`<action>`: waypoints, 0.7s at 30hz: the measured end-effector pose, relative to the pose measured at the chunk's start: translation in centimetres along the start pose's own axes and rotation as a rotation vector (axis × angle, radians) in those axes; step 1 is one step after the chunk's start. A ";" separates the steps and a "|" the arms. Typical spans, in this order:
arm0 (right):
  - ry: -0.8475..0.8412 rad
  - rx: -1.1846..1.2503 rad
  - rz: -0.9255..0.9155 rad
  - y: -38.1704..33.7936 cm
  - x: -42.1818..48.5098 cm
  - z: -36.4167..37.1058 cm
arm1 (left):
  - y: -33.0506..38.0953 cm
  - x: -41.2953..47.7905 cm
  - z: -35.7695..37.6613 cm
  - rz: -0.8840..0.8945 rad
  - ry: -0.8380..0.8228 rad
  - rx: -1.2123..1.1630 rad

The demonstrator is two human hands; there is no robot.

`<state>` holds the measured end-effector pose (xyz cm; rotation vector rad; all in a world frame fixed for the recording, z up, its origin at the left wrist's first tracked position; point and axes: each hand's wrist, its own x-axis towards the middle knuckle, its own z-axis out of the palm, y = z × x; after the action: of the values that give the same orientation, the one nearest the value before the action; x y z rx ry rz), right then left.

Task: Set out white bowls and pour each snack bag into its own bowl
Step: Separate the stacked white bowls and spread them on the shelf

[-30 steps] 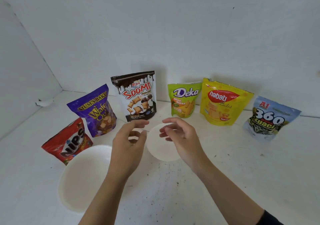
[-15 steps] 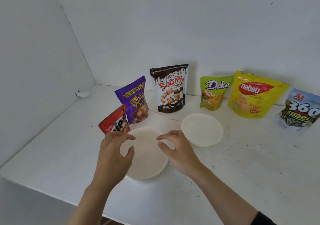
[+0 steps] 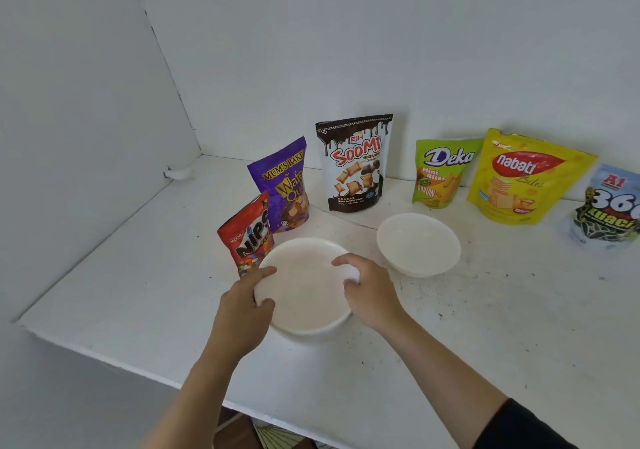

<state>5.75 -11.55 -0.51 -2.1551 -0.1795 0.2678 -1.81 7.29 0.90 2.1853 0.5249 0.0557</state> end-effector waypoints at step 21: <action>0.431 0.669 -0.190 -0.6 -2.0 -15.4 | 15.0 -0.9 5.5 0.376 -0.025 -0.341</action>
<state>7.78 -23.91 8.60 -1.4722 -0.0339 -0.2260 3.86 -5.24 9.10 1.9175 0.0744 0.2985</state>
